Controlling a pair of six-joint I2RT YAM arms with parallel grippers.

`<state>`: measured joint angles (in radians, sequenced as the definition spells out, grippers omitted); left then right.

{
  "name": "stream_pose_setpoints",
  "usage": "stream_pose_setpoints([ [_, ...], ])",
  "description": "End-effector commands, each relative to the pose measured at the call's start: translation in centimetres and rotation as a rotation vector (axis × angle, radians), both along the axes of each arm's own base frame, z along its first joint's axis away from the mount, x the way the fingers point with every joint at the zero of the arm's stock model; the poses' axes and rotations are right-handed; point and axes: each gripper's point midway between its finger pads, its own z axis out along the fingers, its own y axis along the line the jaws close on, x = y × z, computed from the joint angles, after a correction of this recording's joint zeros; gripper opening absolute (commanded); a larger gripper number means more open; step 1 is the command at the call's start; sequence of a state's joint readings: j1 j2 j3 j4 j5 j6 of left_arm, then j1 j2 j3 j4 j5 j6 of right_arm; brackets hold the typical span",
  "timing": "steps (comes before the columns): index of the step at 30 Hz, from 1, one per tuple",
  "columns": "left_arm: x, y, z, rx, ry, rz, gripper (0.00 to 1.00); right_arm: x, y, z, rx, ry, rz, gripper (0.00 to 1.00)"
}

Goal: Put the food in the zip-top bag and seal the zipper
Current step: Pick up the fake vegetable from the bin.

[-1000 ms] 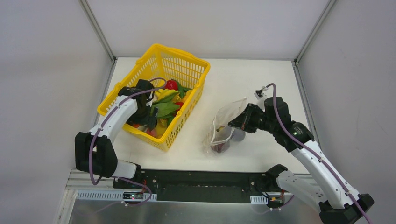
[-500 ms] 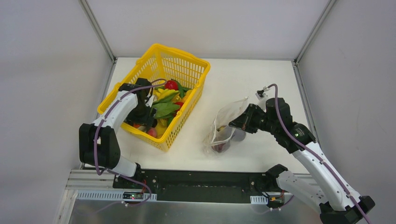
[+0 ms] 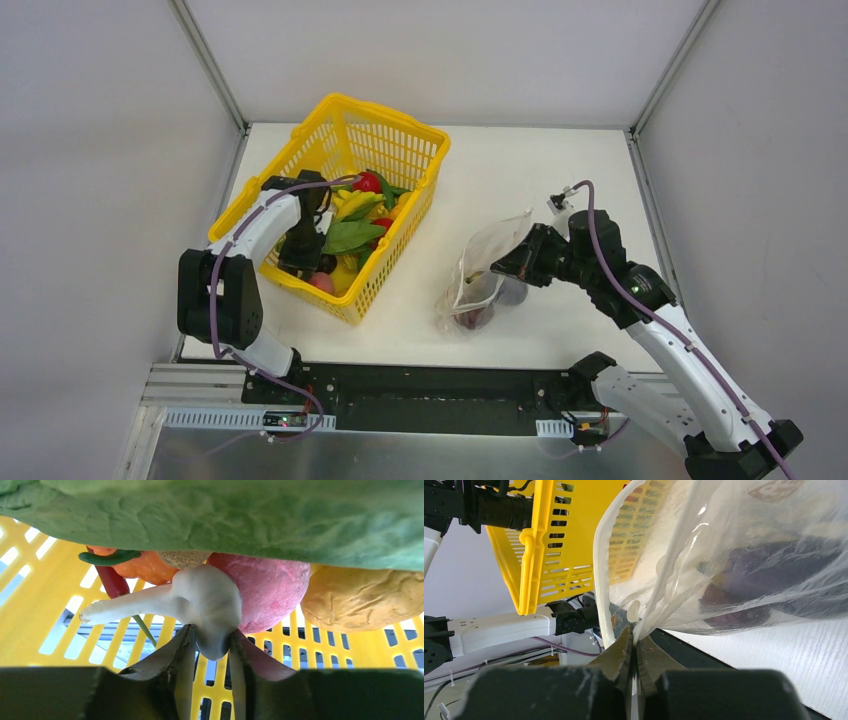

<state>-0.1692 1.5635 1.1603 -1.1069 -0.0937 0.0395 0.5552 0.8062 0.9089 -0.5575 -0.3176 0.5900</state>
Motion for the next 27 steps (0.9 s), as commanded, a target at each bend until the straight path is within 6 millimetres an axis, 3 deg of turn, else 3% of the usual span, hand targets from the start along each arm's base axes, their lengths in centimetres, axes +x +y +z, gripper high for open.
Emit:
stream_pose_setpoints([
  [1, -0.5, 0.7, -0.7, 0.044, 0.024, 0.004, 0.24, 0.3, 0.1, 1.9, 0.028, -0.059, -0.001, 0.04],
  [7, 0.1, 1.1, 0.2, 0.061, -0.045, 0.019, 0.01, 0.2, -0.1, 1.9, 0.03, -0.066, -0.009, 0.04],
  [10, 0.8, 0.8, 1.7, 0.038, -0.142, 0.032, 0.0, 0.2, -0.1, 2.0, 0.031, -0.066, -0.01, 0.04],
  [15, 1.8, 0.5, 6.5, -0.008, -0.385, 0.088, 0.0, 0.3, 0.2, 1.9, 0.032, -0.057, -0.001, 0.04],
  [23, 1.3, -0.5, 13.9, -0.147, -0.726, 0.124, 0.0, 0.4, 0.4, 1.9, 0.038, -0.055, 0.001, 0.04],
  [27, 0.9, -4.3, 17.2, -0.395, -0.836, 0.088, 0.0, 0.5, 0.6, 1.9, 0.042, -0.053, 0.008, 0.04],
])
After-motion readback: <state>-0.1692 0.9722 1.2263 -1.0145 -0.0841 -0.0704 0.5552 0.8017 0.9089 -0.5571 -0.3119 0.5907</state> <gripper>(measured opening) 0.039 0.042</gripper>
